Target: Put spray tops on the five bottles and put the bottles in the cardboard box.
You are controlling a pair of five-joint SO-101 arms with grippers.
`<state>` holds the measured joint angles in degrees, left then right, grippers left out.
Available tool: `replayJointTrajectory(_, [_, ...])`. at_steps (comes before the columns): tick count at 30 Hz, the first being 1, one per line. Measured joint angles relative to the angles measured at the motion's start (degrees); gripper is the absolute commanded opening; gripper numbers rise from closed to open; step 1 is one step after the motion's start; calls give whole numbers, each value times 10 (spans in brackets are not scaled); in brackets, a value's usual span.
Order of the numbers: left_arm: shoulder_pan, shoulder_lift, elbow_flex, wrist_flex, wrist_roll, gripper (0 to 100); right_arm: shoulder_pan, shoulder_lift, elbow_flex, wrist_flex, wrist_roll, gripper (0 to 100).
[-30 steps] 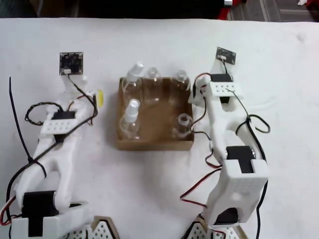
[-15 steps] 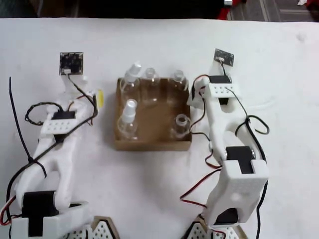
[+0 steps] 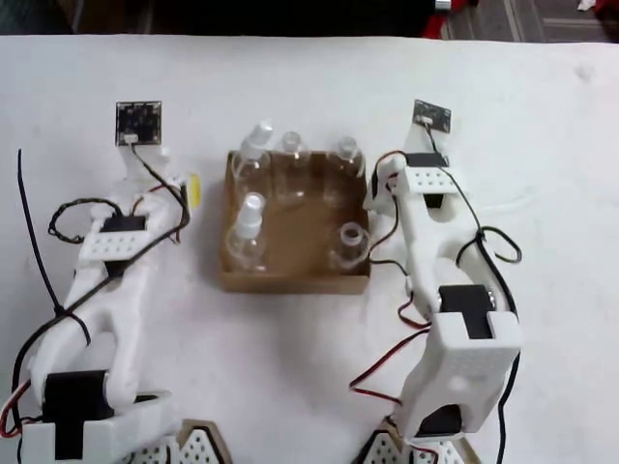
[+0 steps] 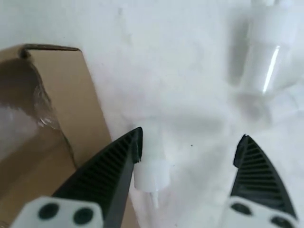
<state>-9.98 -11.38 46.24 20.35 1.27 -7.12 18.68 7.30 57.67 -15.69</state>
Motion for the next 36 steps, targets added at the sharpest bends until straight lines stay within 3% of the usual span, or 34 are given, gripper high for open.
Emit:
replayJointTrajectory(6, [0, 0, 0, 0, 0, 195, 0, 0, 0, 0, 15, 287])
replayJointTrajectory(15, [0, 0, 0, 0, 0, 195, 76, -25, 11, 53, 4, 287])
replayJointTrajectory(32, [0, 0, 0, 0, 0, 195, 56, -56, 67, 4, -43, 285])
replayJointTrajectory(36, [0, 0, 0, 0, 0, 195, 40, -39, 67, 4, -47, 176])
